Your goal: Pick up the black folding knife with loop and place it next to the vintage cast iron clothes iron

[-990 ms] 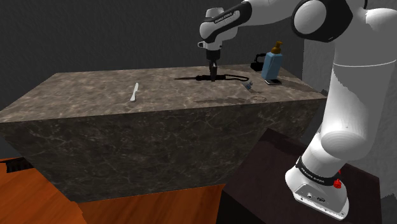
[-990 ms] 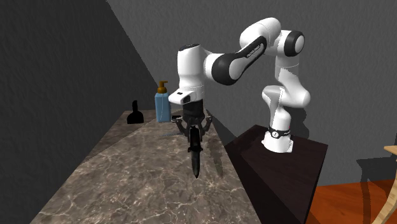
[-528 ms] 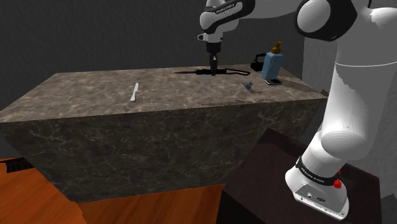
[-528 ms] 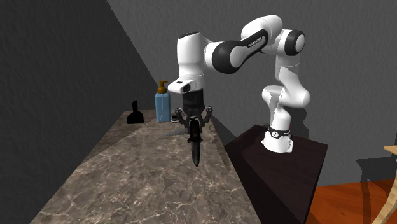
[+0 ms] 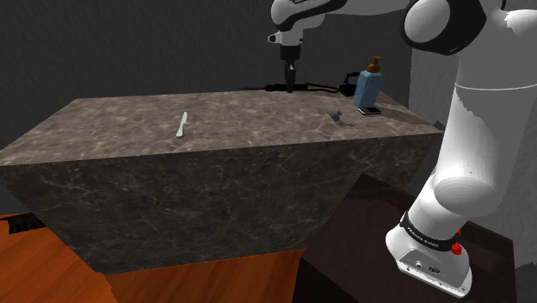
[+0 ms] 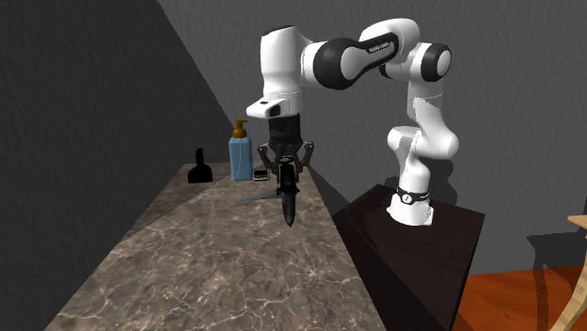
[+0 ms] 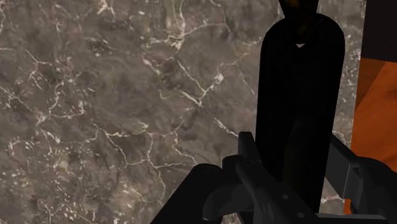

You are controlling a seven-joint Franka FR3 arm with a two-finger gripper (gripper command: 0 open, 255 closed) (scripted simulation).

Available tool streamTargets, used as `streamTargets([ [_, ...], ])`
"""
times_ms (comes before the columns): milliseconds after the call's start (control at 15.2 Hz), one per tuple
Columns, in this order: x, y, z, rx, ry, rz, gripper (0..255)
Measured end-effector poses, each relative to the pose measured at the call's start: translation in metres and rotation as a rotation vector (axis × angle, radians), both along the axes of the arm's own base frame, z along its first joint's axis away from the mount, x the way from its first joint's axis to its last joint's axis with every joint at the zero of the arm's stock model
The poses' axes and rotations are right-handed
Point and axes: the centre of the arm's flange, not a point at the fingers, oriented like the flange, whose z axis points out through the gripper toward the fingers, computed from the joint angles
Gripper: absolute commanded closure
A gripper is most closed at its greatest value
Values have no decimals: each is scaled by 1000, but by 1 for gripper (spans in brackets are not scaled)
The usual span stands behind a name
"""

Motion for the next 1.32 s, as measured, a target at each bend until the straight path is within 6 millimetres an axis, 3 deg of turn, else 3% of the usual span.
streamTargets([
  [396, -2, -2, 26, 0, 0, 0, 255],
  [660, -12, -48, 33, 0, 0, -1, 255],
  [1320, -47, -175, 28, 0, 0, -2, 255],
])
